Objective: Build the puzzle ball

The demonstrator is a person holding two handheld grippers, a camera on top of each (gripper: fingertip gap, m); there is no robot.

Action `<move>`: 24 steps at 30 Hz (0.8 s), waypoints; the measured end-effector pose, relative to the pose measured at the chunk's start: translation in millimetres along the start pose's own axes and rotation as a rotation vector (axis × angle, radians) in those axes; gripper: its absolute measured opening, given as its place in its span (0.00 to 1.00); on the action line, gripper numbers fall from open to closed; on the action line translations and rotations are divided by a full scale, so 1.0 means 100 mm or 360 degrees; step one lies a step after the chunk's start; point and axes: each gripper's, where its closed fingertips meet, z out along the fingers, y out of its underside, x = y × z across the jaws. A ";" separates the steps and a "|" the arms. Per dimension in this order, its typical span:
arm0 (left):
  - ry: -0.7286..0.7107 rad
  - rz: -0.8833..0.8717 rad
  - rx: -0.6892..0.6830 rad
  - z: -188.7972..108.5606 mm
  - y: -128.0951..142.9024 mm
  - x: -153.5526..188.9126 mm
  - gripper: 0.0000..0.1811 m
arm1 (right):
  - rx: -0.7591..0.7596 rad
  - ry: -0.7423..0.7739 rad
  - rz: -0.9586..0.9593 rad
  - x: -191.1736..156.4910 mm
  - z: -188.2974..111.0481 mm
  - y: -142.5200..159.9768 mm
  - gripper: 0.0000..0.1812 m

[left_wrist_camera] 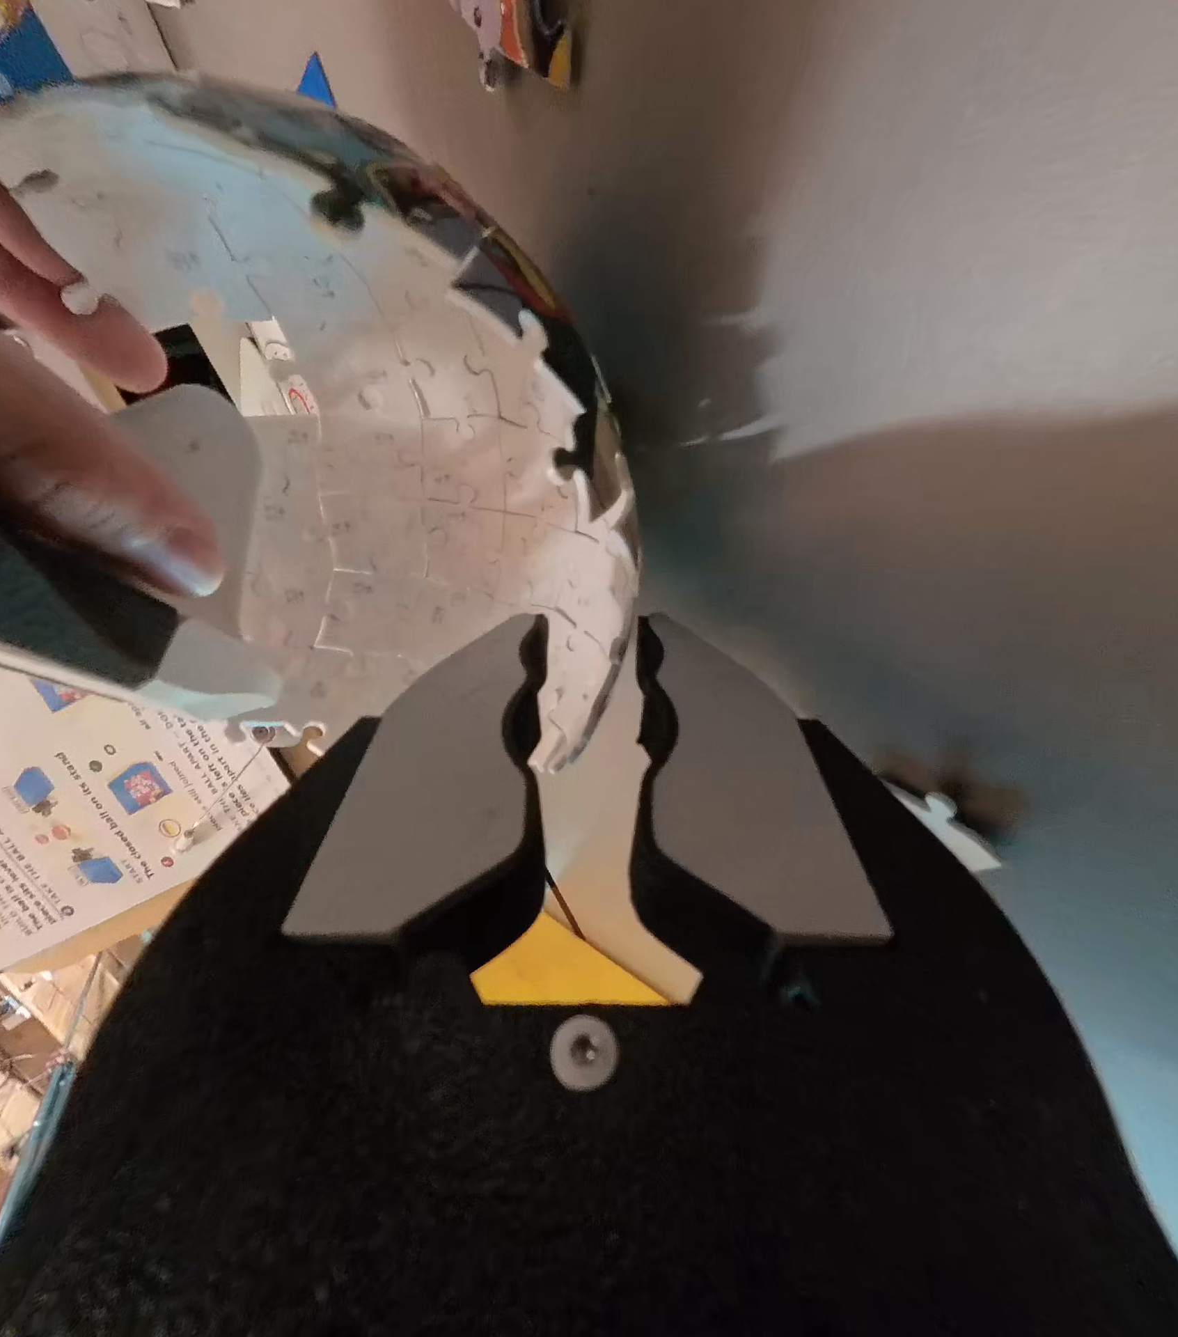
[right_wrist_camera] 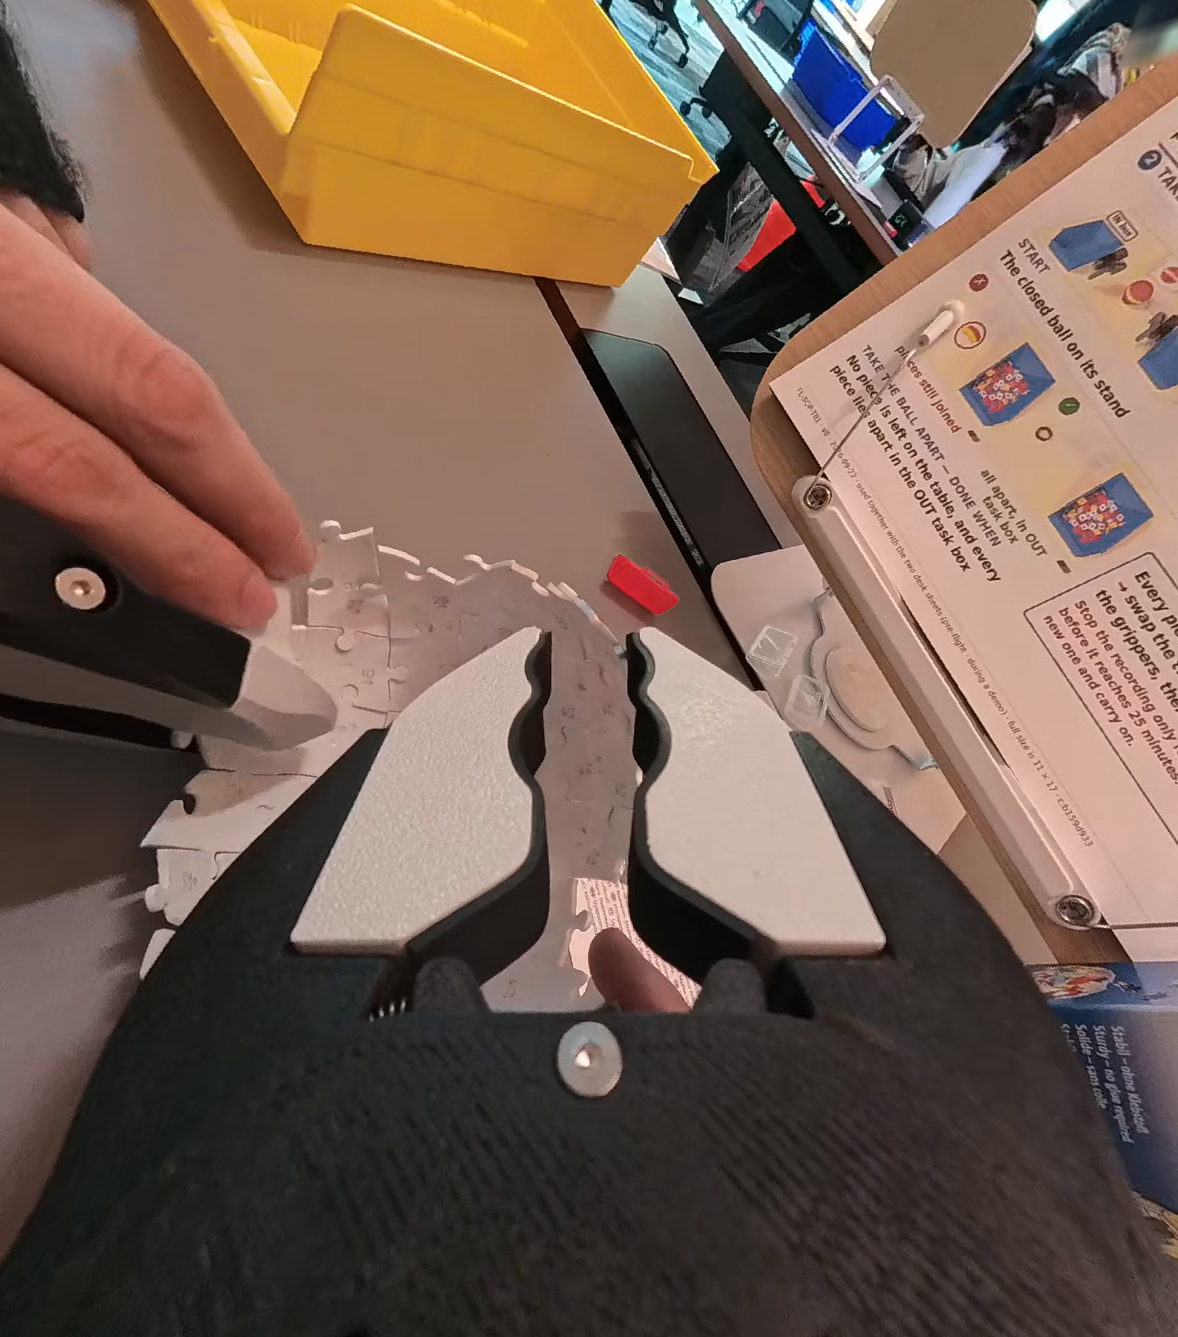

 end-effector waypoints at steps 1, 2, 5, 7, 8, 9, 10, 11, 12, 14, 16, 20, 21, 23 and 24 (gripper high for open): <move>0.0005 0.0024 0.0010 -0.01 -0.01 0.00 0.10 | -0.0001 0.0001 -0.0001 0.00 0.00 0.00 0.11; 0.0015 0.0051 0.0018 -0.01 -0.03 0.01 0.09 | -0.0001 0.0001 -0.0001 0.00 0.00 0.00 0.11; 0.0032 0.0116 -0.0002 0.01 -0.06 0.04 0.10 | 0.0003 -0.0005 -0.0008 -0.01 0.00 -0.01 0.11; 0.0065 0.0122 0.0016 0.02 -0.11 0.07 0.11 | 0.0004 -0.0006 -0.0008 -0.01 0.00 -0.01 0.11; 0.0083 0.0109 0.0040 0.02 -0.14 0.09 0.12 | 0.0004 -0.0007 -0.0006 -0.01 0.00 -0.01 0.11; 0.0103 0.0091 0.0058 0.02 -0.17 0.11 0.13 | 0.0003 -0.0006 -0.0004 -0.01 0.00 -0.01 0.11; 0.0106 0.0073 0.0070 0.02 -0.19 0.11 0.14 | 0.0003 -0.0006 -0.0002 -0.01 0.00 0.00 0.11; 0.0101 0.0059 0.0081 0.02 -0.21 0.10 0.15 | 0.0004 -0.0006 0.0002 -0.01 0.00 0.00 0.11; 0.0103 0.0048 0.0093 0.02 -0.22 0.10 0.14 | 0.0006 -0.0007 0.0007 0.00 0.00 0.00 0.11; 0.0107 0.0030 0.0115 0.03 -0.27 0.09 0.14 | 0.0007 -0.0008 0.0010 0.00 0.00 0.00 0.11; 0.0119 0.0018 0.0149 0.04 -0.31 0.08 0.08 | 0.0010 -0.0010 0.0006 -0.01 0.00 -0.01 0.11; 0.0159 -0.0015 0.0169 0.06 -0.34 0.10 0.03 | 0.0018 -0.0008 -0.0003 -0.01 0.00 -0.02 0.11; 0.0161 -0.0025 0.0169 0.07 -0.34 0.10 0.03 | 0.0020 -0.0008 -0.0004 -0.01 -0.01 -0.03 0.11; 0.0156 -0.0022 0.0172 0.07 -0.34 0.10 0.02 | 0.0016 -0.0008 -0.0008 -0.01 0.00 -0.03 0.11; 0.0159 -0.0025 0.0176 0.07 -0.34 0.10 0.02 | 0.0014 -0.0005 -0.0010 -0.01 0.00 -0.02 0.11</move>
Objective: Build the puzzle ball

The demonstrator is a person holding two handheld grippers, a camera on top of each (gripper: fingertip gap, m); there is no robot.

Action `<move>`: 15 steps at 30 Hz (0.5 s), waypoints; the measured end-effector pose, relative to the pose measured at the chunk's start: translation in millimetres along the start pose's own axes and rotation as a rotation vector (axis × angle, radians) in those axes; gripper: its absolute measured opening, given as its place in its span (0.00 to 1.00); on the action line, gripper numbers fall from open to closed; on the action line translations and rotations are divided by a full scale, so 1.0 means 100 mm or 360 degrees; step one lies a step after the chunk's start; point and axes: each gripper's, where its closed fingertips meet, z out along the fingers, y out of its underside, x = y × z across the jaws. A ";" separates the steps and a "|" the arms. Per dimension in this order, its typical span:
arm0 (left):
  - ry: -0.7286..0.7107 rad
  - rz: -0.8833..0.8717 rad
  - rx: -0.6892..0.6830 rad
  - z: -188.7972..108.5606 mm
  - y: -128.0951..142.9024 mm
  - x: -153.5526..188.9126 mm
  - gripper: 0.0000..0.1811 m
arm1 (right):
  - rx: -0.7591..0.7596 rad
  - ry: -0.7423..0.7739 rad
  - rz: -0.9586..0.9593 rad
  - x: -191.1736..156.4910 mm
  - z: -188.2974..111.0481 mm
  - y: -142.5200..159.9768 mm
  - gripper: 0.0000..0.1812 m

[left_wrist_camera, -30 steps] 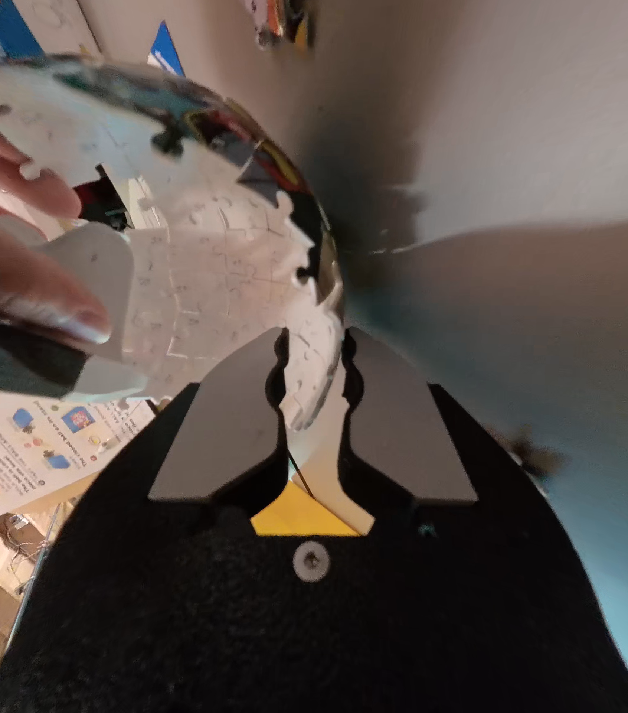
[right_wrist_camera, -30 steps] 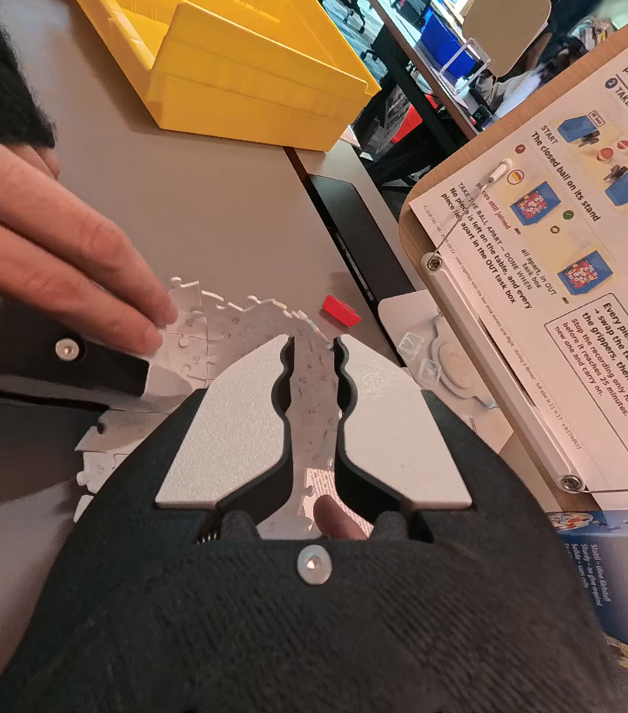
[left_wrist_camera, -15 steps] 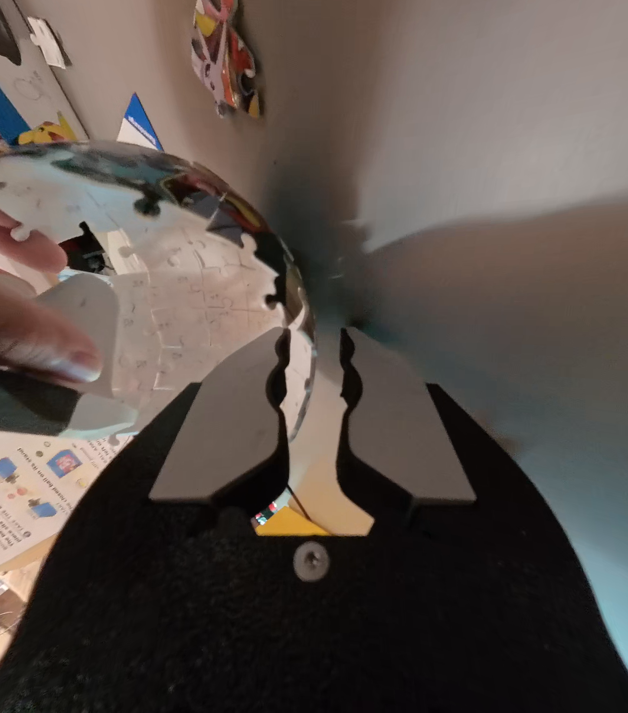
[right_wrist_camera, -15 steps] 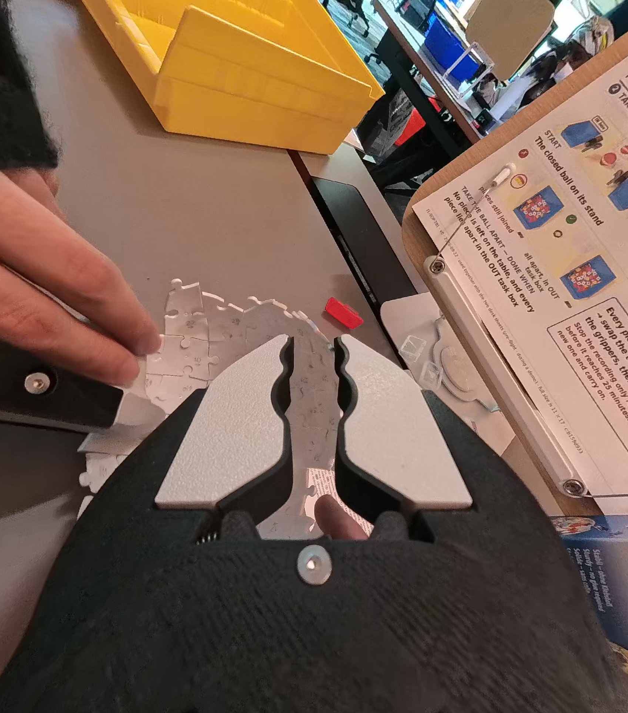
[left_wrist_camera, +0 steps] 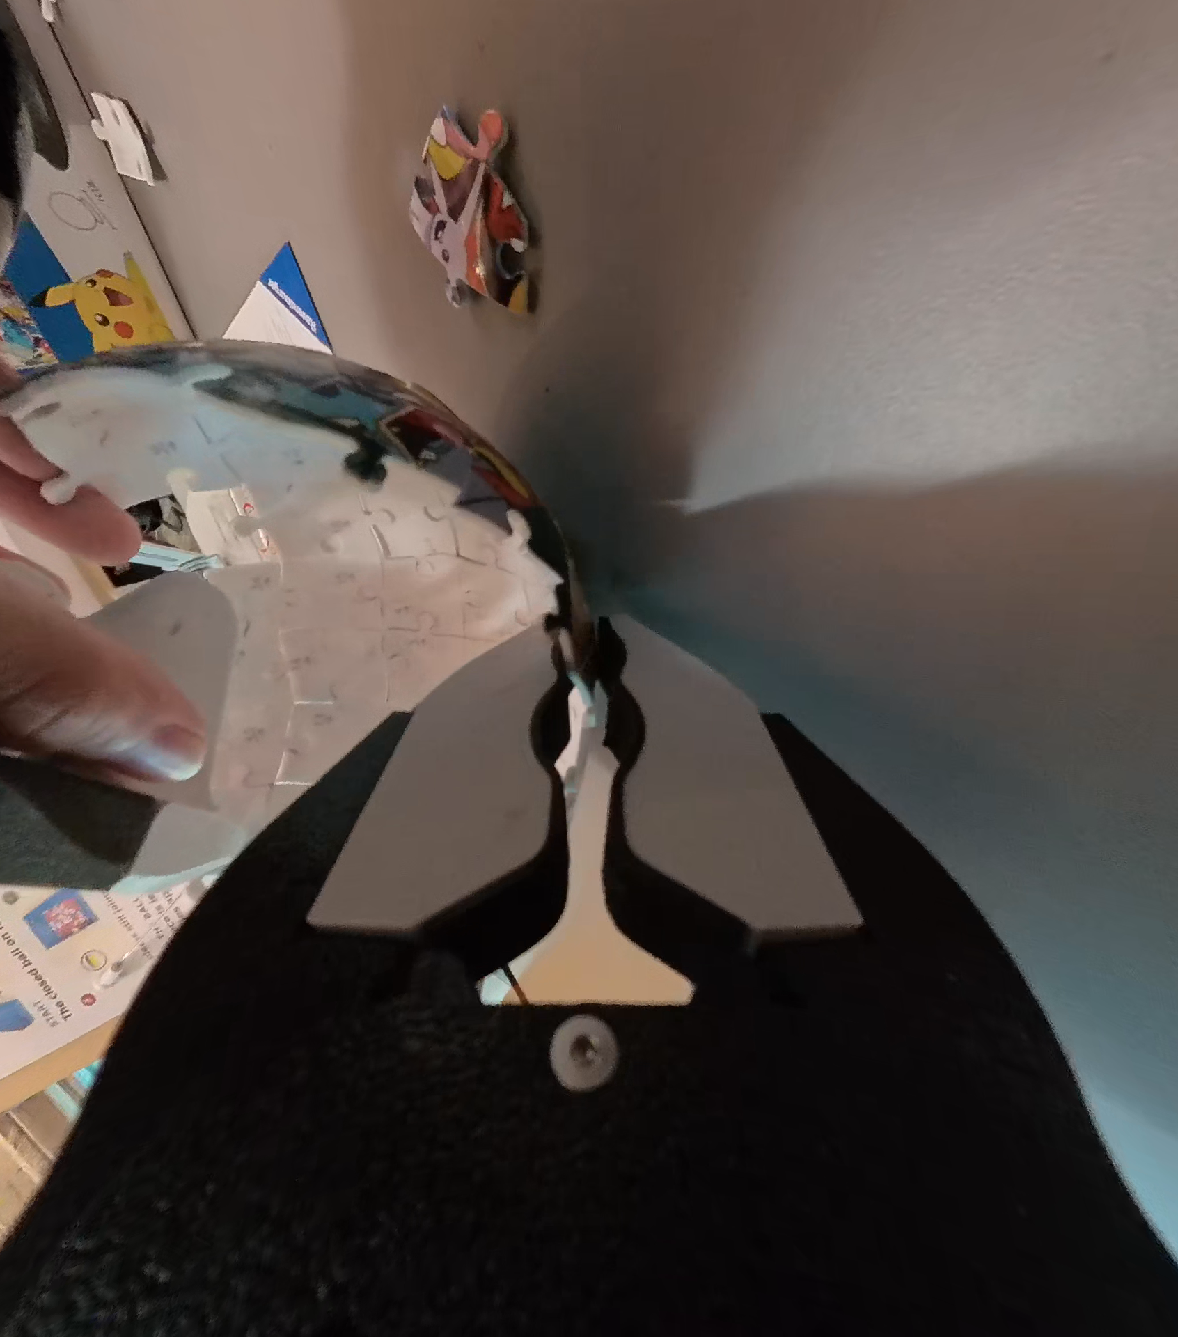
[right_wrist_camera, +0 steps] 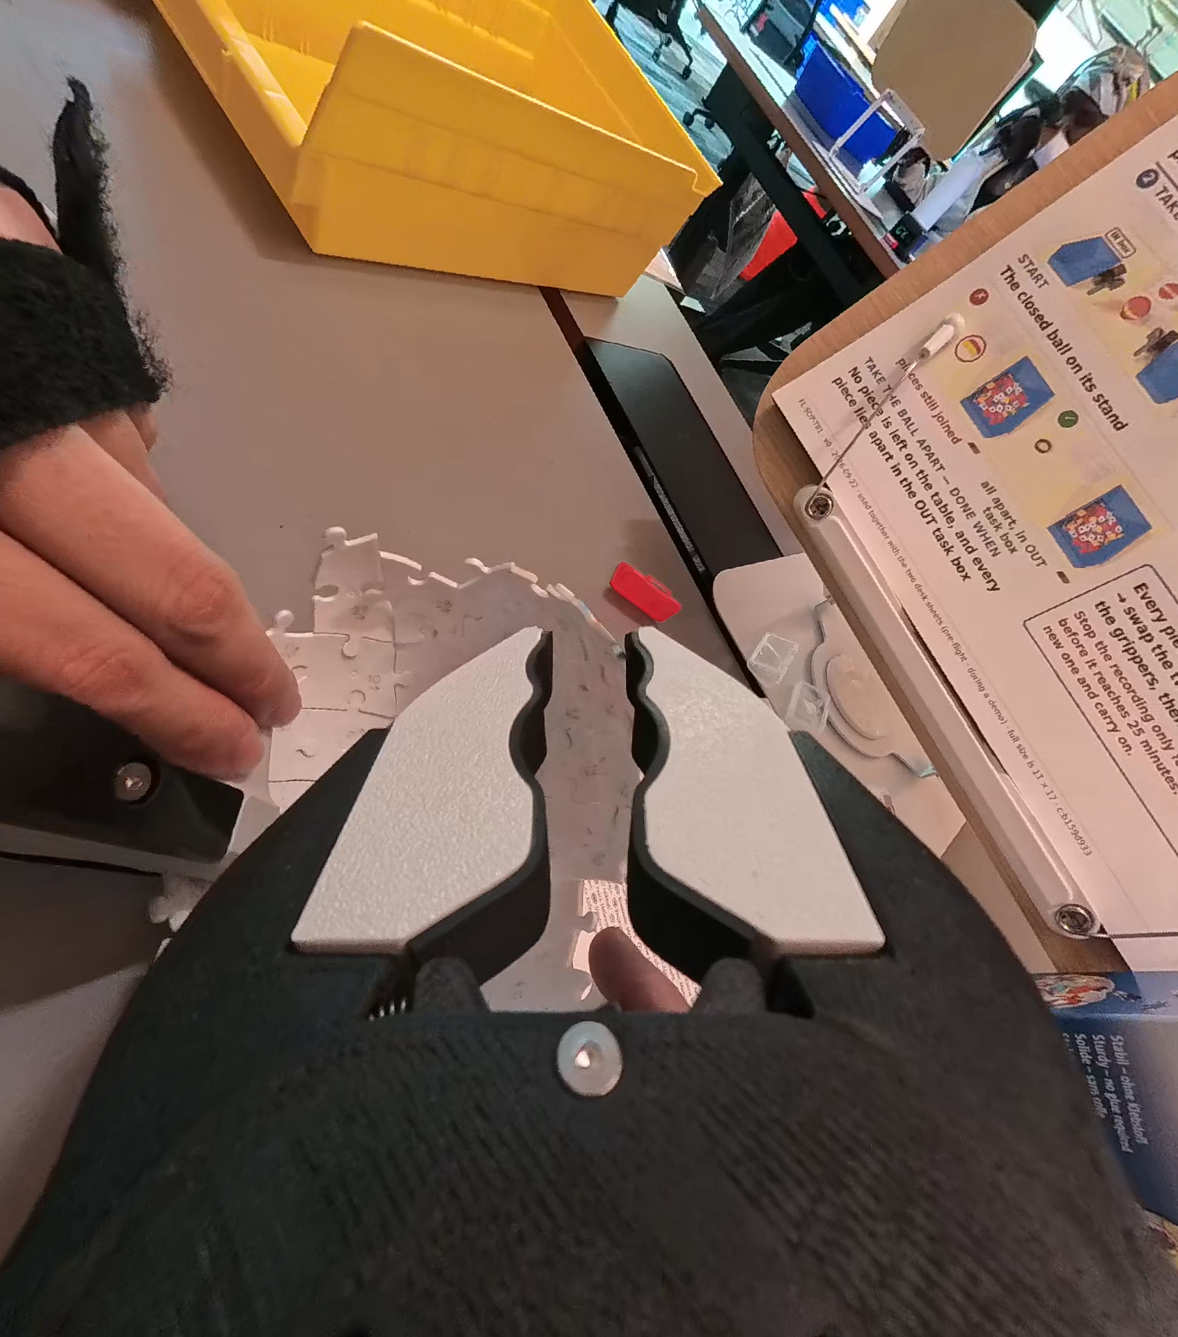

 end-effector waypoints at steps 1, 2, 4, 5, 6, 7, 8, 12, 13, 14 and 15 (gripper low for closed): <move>0.0005 -0.0006 0.0006 0.00 0.00 0.00 0.02 | -0.0001 0.0000 -0.0002 0.00 0.00 0.00 0.11; 0.0009 -0.0013 0.0009 0.00 0.00 0.00 0.02 | -0.0003 0.0002 -0.0002 0.00 0.00 0.01 0.11; 0.0012 -0.0020 0.0009 0.00 0.01 -0.01 0.02 | -0.0008 0.0003 -0.0004 0.00 0.00 0.01 0.11; 0.0010 -0.0022 0.0008 -0.01 0.00 -0.01 0.02 | -0.0009 0.0004 -0.0005 0.00 0.00 0.01 0.11; 0.0009 -0.0025 0.0005 -0.01 0.00 -0.01 0.02 | -0.0009 0.0004 -0.0004 0.01 0.00 0.01 0.11; 0.0016 -0.0034 0.0001 -0.01 0.01 0.00 0.02 | -0.0006 0.0002 -0.0002 0.00 0.00 0.01 0.11; 0.0019 -0.0048 -0.0007 -0.02 0.01 0.00 0.04 | -0.0005 0.0001 0.0001 0.00 0.00 0.01 0.11; -0.0069 -0.0103 -0.0037 -0.11 0.07 -0.05 0.18 | -0.0012 0.0009 -0.0016 0.00 0.01 0.02 0.11; -0.0089 -0.0122 -0.0029 -0.15 0.09 -0.05 0.18 | -0.0009 0.0007 -0.0014 0.00 0.00 0.01 0.11; -0.0104 -0.0146 -0.0016 -0.21 0.10 -0.04 0.19 | -0.0006 0.0004 -0.0013 0.00 0.00 0.01 0.11; -0.0118 -0.0176 -0.0002 -0.27 0.11 -0.03 0.19 | -0.0005 0.0004 -0.0013 0.00 0.00 0.01 0.11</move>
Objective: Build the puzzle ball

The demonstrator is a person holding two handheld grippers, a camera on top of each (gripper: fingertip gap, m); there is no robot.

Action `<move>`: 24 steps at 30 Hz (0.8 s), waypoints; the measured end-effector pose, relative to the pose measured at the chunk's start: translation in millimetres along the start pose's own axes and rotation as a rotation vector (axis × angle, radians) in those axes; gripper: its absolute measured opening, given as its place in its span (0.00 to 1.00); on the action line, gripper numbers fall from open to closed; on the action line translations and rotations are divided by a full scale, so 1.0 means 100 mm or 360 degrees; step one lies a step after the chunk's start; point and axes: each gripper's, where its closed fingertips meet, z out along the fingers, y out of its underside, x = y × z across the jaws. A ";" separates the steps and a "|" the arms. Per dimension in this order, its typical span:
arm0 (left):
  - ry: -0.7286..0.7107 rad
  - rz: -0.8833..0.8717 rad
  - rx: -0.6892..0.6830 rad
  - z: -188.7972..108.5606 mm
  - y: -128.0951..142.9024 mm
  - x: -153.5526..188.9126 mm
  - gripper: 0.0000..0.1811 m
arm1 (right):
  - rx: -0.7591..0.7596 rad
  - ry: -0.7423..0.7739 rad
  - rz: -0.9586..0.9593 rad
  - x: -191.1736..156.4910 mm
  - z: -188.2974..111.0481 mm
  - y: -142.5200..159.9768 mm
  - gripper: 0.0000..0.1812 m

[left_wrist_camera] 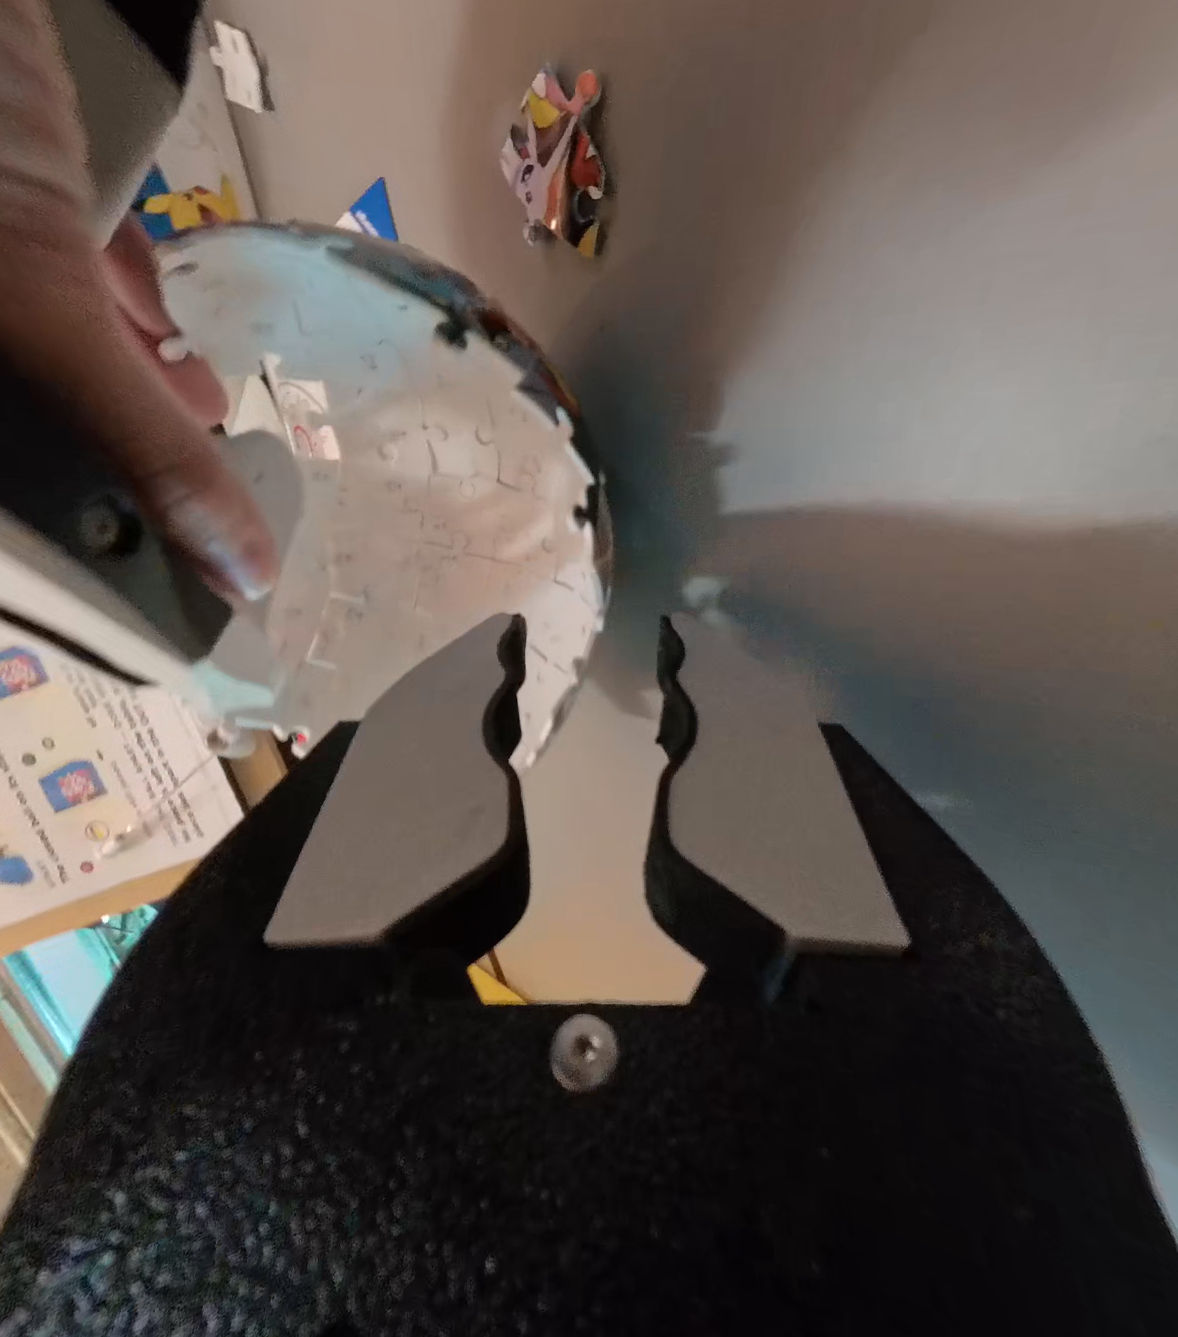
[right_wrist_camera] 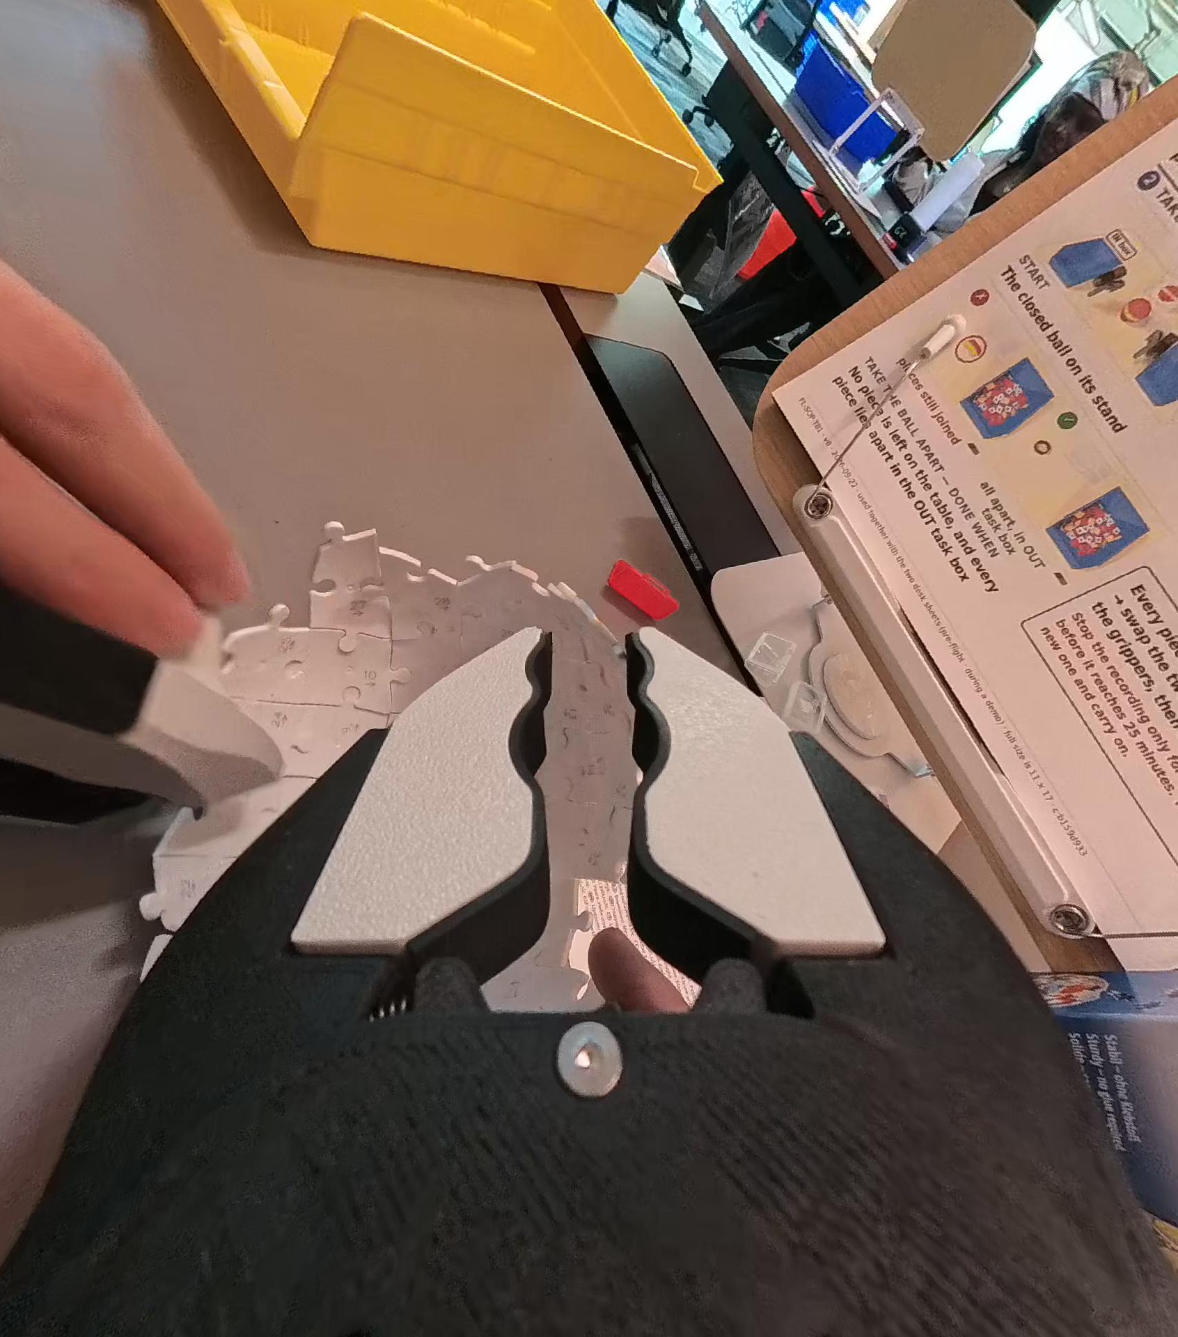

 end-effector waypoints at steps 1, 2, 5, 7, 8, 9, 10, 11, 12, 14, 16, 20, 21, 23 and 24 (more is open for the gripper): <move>-0.0006 -0.0037 0.0011 -0.07 0.02 0.01 0.20 | 0.0000 0.0000 -0.0003 0.00 0.00 0.00 0.11; -0.0010 -0.0087 0.0023 -0.14 0.04 0.02 0.20 | 0.0002 -0.0002 -0.0009 -0.01 0.00 0.00 0.11; -0.0010 -0.0363 0.0095 -0.35 0.13 0.04 0.21 | 0.0007 -0.0005 -0.0030 -0.02 0.00 -0.02 0.11; -0.0062 -0.0629 0.0127 -0.46 0.22 -0.02 0.20 | 0.0009 -0.0005 -0.0051 -0.03 0.00 -0.04 0.10; -0.0093 -0.0777 0.0118 -0.49 0.30 -0.05 0.19 | 0.0008 -0.0003 -0.0061 -0.04 0.01 -0.04 0.10; -0.0113 -0.0925 0.0093 -0.51 0.38 -0.07 0.19 | 0.0007 0.0000 -0.0072 -0.04 0.01 -0.05 0.10; -0.0125 -0.1062 0.0063 -0.52 0.45 -0.08 0.19 | 0.0006 0.0005 -0.0083 -0.05 0.01 -0.05 0.10; -0.0127 -0.1175 0.0040 -0.52 0.51 -0.07 0.19 | 0.0003 0.0011 -0.0093 -0.05 0.01 -0.05 0.10; -0.0127 -0.1268 0.0024 -0.52 0.55 -0.06 0.19 | 0.0001 0.0015 -0.0100 -0.04 0.01 -0.05 0.10; -0.0136 -0.1447 0.0004 -0.51 0.61 -0.04 0.20 | 0.0004 0.0017 -0.0107 -0.05 0.01 -0.05 0.10; -0.0109 -0.1647 0.0042 -0.48 0.62 -0.04 0.20 | 0.0004 0.0015 -0.0109 -0.05 0.01 -0.06 0.09; -0.0135 -0.1965 0.0063 -0.39 0.72 -0.17 0.21 | 0.0006 0.0014 -0.0108 -0.05 0.01 -0.06 0.09; -0.0147 -0.2007 0.0068 -0.37 0.75 -0.23 0.22 | 0.0008 0.0013 -0.0106 -0.05 0.01 -0.06 0.09; -0.0113 -0.2054 0.0130 -0.32 0.70 -0.35 0.23 | 0.0011 0.0010 -0.0105 -0.05 0.01 -0.06 0.09; -0.0107 -0.2046 0.0148 -0.30 0.68 -0.42 0.23 | 0.0012 0.0009 -0.0105 -0.05 0.01 -0.06 0.09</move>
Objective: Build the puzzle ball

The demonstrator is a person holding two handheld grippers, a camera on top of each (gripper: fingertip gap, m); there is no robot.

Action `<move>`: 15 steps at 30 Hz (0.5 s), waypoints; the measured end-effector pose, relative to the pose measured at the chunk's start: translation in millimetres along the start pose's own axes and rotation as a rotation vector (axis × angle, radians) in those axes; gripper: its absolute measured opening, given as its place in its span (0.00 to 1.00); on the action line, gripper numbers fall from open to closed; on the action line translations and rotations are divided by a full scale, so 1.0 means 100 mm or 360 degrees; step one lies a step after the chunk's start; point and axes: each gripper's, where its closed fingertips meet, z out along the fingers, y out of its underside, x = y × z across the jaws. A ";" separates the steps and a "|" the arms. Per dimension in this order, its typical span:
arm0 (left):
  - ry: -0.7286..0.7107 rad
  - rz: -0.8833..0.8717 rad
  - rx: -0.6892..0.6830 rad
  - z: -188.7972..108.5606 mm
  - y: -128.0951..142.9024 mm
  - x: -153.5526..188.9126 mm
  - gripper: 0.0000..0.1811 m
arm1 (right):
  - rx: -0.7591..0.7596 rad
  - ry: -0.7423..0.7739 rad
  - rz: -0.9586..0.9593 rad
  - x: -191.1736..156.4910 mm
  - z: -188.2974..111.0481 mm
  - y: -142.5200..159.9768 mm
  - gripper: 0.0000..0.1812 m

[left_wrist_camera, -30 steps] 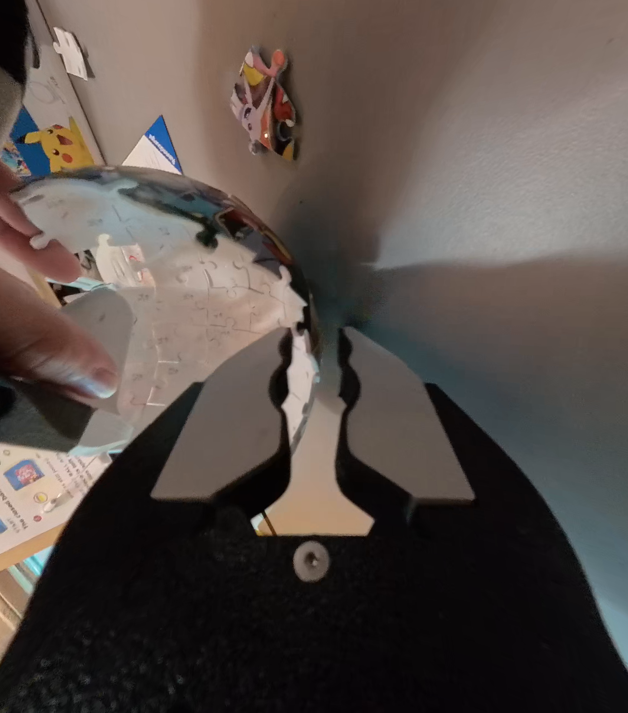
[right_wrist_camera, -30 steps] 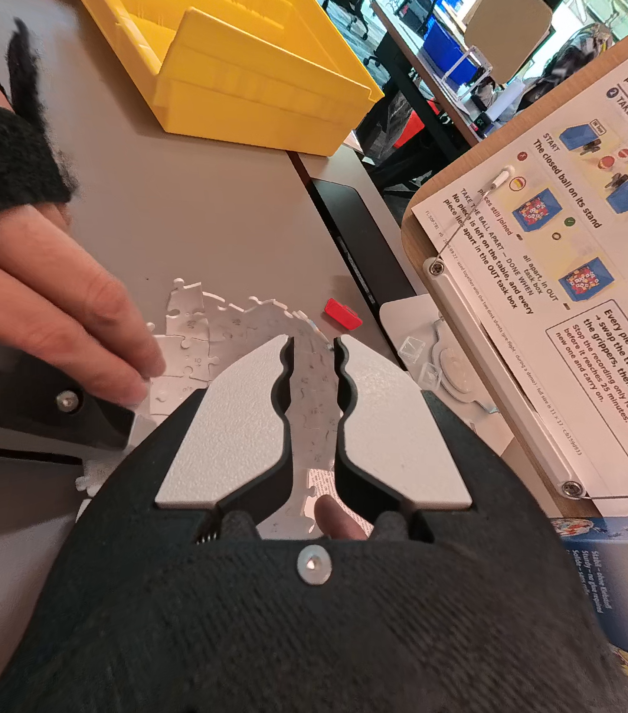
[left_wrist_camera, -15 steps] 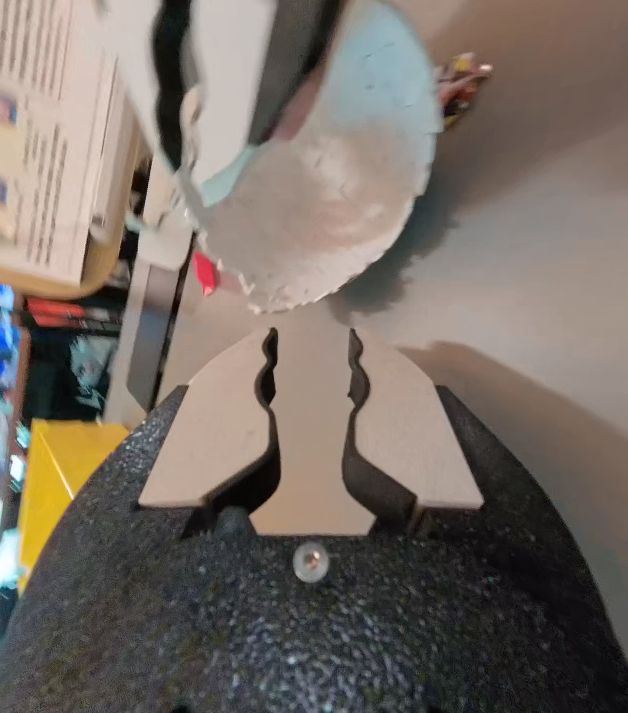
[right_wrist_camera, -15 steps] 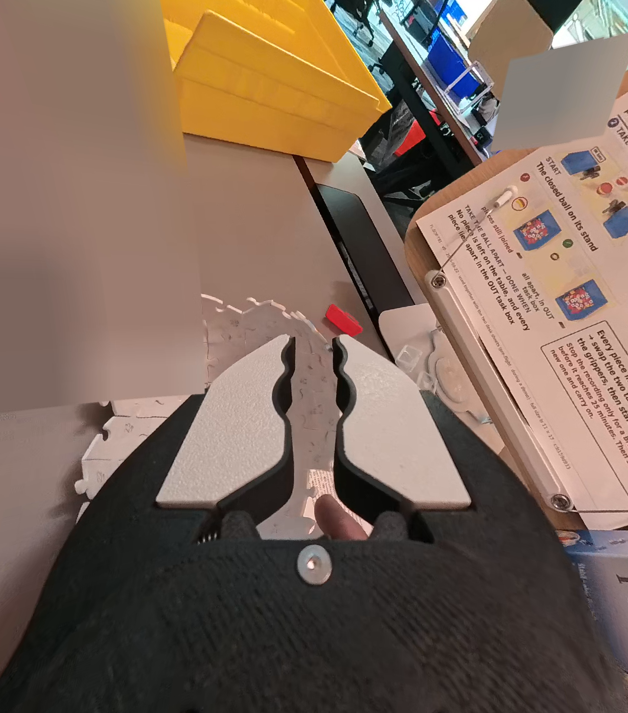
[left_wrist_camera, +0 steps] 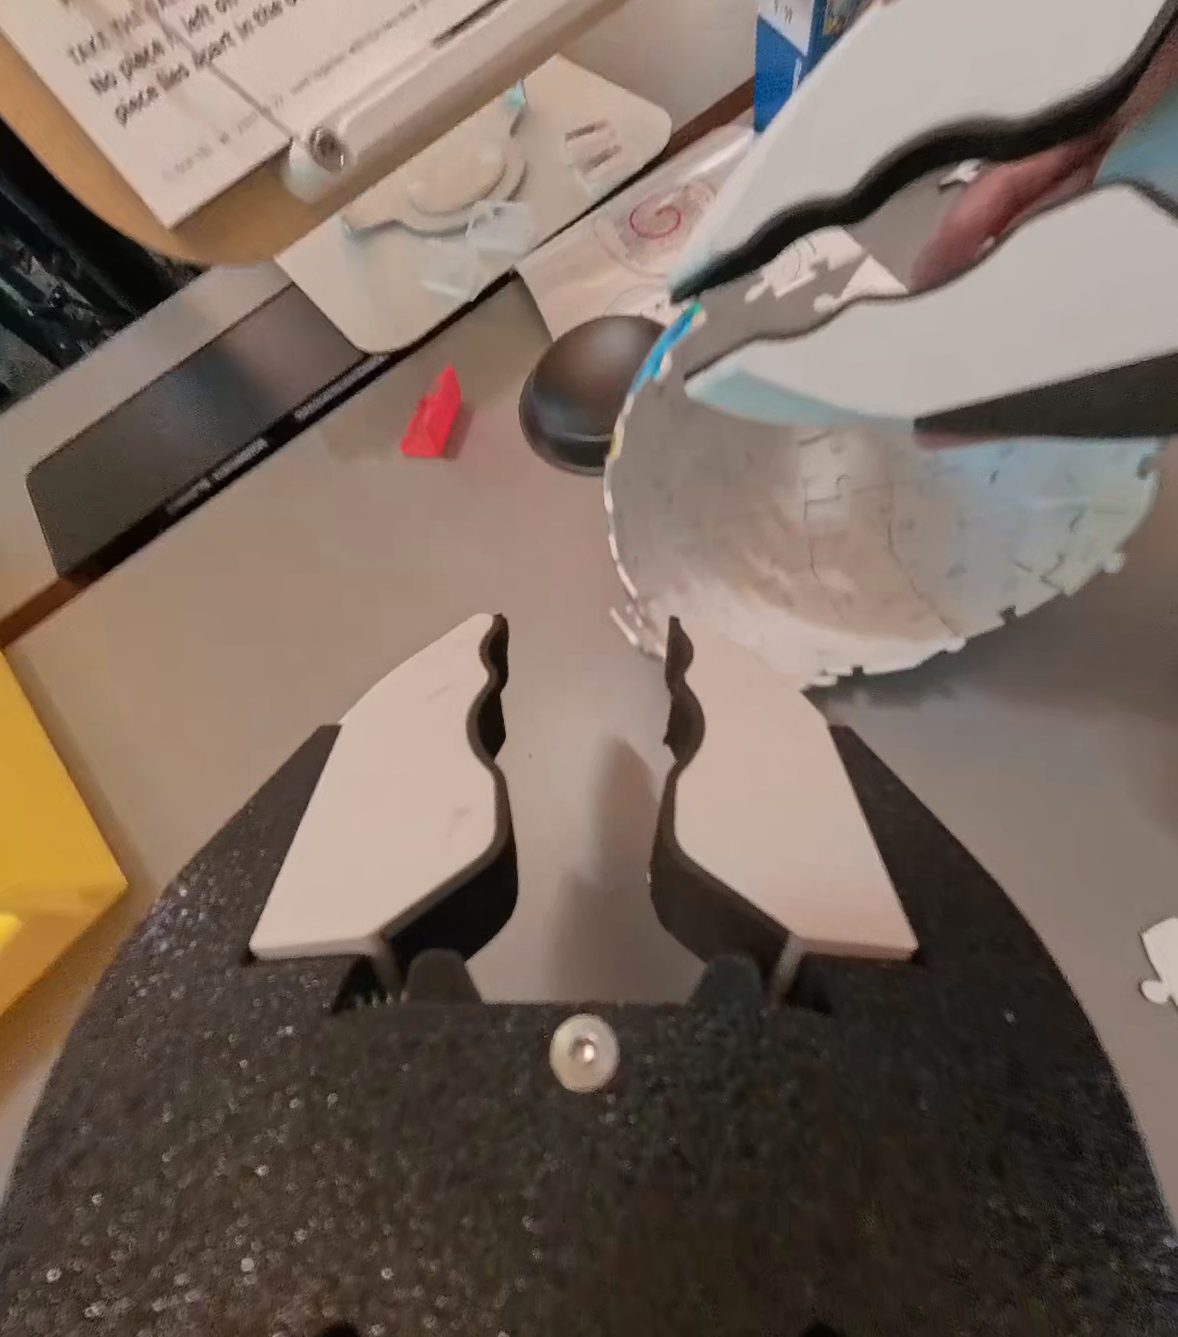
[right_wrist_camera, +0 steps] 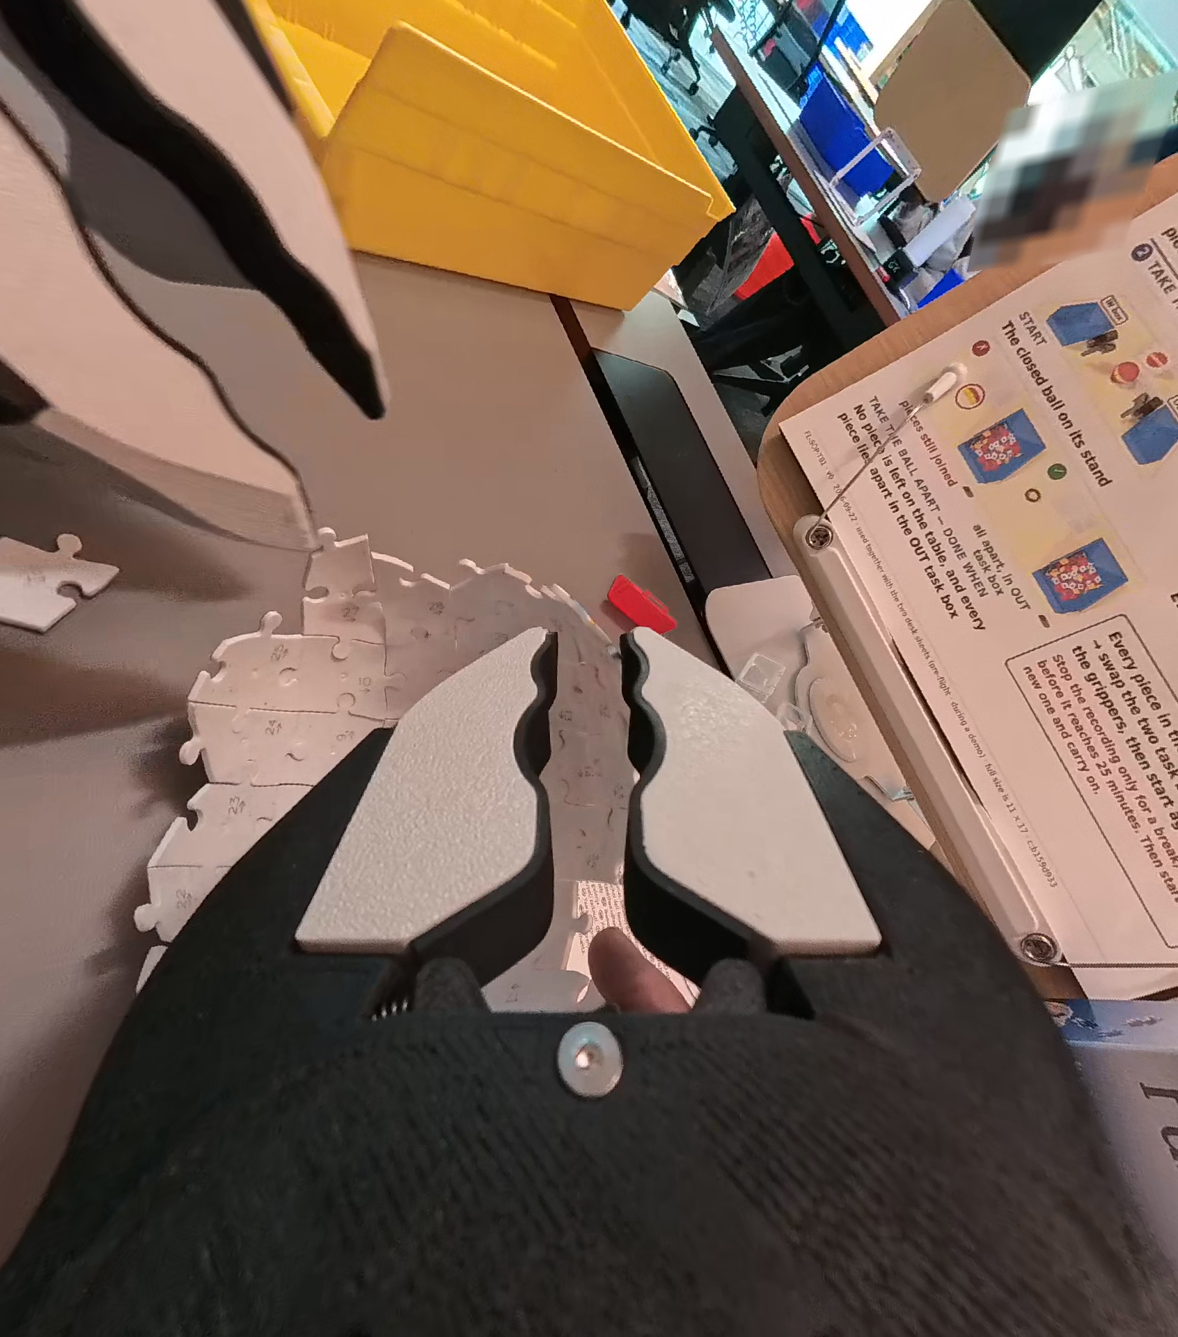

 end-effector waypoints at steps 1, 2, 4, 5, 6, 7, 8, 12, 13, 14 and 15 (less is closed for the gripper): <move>0.0005 0.0030 -0.0009 0.03 -0.05 -0.01 0.22 | -0.0001 0.0002 0.0001 0.00 0.00 0.00 0.09; 0.0017 0.0068 -0.0053 0.06 -0.08 -0.01 0.22 | 0.0001 0.0003 0.0005 0.01 0.00 0.01 0.09; 0.0025 0.0108 -0.0141 0.10 -0.14 -0.02 0.21 | 0.0008 0.0000 0.0014 0.01 0.00 0.01 0.09; 0.0063 0.0116 -0.0161 0.12 -0.19 0.01 0.20 | 0.0010 -0.0002 0.0017 0.01 0.00 0.01 0.09; 0.0117 0.0115 -0.0186 0.15 -0.24 0.05 0.21 | 0.0013 -0.0004 0.0023 0.01 0.00 0.01 0.09; 0.0161 0.0114 -0.0226 0.18 -0.26 0.07 0.22 | 0.0016 -0.0003 0.0033 0.02 0.00 0.01 0.09; 0.0195 0.0121 -0.0281 0.22 -0.26 0.08 0.21 | 0.0016 0.0003 0.0048 0.03 0.00 0.01 0.09; 0.0303 0.0144 -0.0428 0.42 -0.25 0.08 0.17 | 0.0055 -0.0014 0.0093 0.03 -0.01 0.00 0.09; 0.0323 0.0166 -0.0448 0.47 -0.25 0.09 0.16 | 0.0059 -0.0015 0.0106 0.04 -0.01 0.01 0.09; 0.0319 0.0198 -0.0477 0.52 -0.24 0.08 0.14 | 0.0063 -0.0018 0.0114 0.04 -0.01 0.00 0.09; 0.0314 0.0231 -0.0515 0.56 -0.22 0.07 0.09 | 0.0066 -0.0019 0.0117 0.04 -0.01 0.01 0.09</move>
